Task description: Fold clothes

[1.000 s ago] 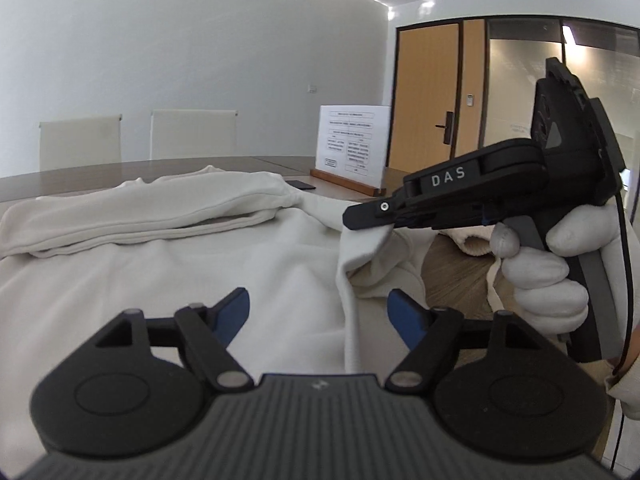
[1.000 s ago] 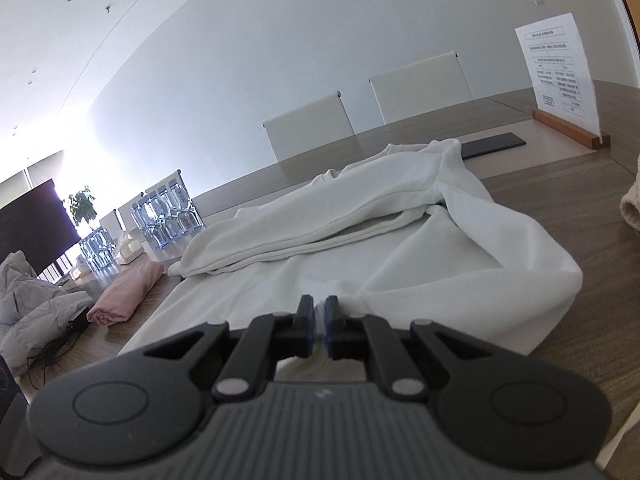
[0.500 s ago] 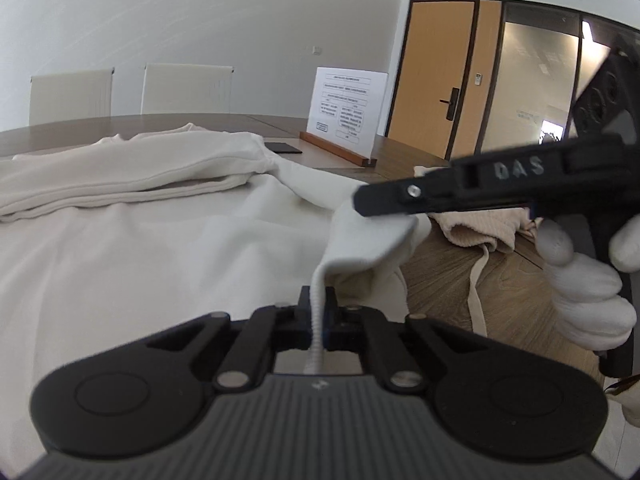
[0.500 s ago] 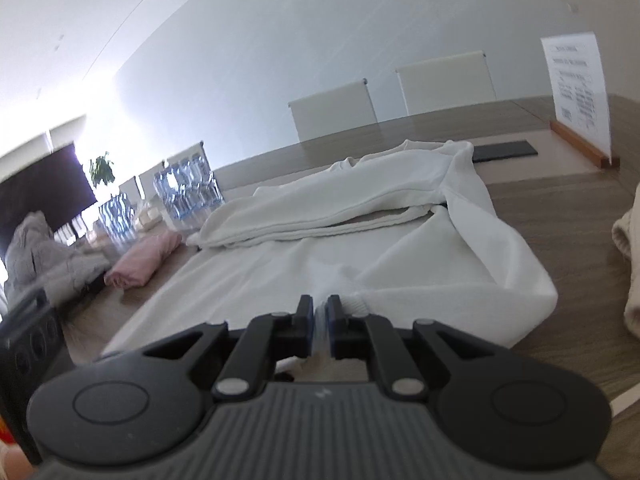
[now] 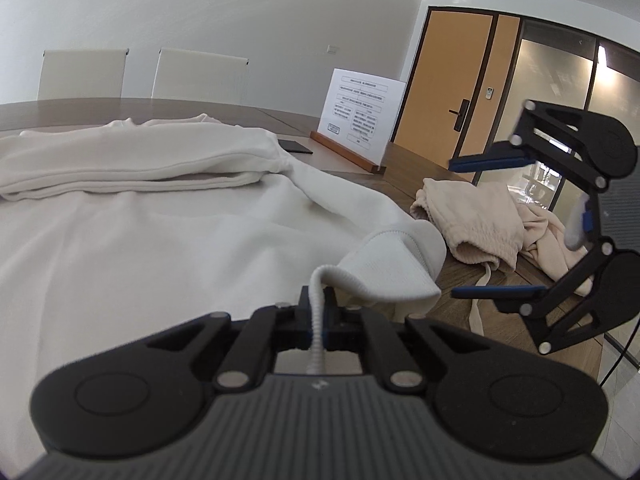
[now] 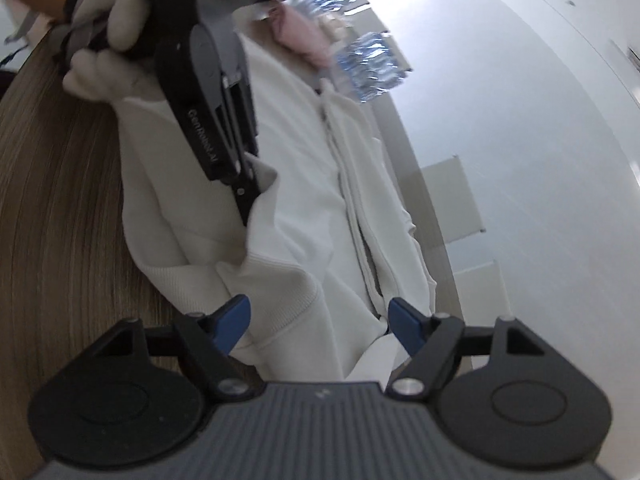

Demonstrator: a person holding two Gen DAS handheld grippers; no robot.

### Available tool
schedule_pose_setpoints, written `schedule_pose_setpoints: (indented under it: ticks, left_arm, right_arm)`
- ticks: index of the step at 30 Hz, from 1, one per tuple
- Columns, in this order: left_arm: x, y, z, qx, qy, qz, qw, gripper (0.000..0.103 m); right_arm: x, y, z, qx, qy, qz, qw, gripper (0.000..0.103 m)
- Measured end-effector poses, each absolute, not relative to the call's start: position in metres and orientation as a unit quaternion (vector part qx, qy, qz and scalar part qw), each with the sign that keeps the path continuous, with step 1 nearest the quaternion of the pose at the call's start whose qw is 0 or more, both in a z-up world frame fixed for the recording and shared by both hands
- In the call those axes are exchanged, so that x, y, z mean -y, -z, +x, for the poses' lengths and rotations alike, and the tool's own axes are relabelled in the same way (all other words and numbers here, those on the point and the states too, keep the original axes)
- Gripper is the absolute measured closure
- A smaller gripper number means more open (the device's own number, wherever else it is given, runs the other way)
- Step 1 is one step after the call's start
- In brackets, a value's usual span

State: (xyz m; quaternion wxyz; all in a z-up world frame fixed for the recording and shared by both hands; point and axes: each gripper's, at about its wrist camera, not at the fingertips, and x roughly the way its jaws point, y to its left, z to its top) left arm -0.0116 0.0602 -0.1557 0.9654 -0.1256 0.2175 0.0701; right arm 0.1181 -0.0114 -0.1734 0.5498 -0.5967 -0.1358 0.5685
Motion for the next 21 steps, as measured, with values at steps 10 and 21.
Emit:
schedule_pose_setpoints:
  ticks: [10,21]
  left_arm:
    - [-0.059,0.145,-0.045,-0.224,-0.062,-0.049,0.971,0.083]
    - [-0.08,0.124,-0.131,-0.265,-0.049,0.135,0.954,0.039]
  right_arm:
    - [-0.019,0.169,0.12,0.102,-0.61,-0.567,0.545,0.099]
    - [-0.062,0.138,0.249,-0.132,-0.453,-0.352,0.808,0.099]
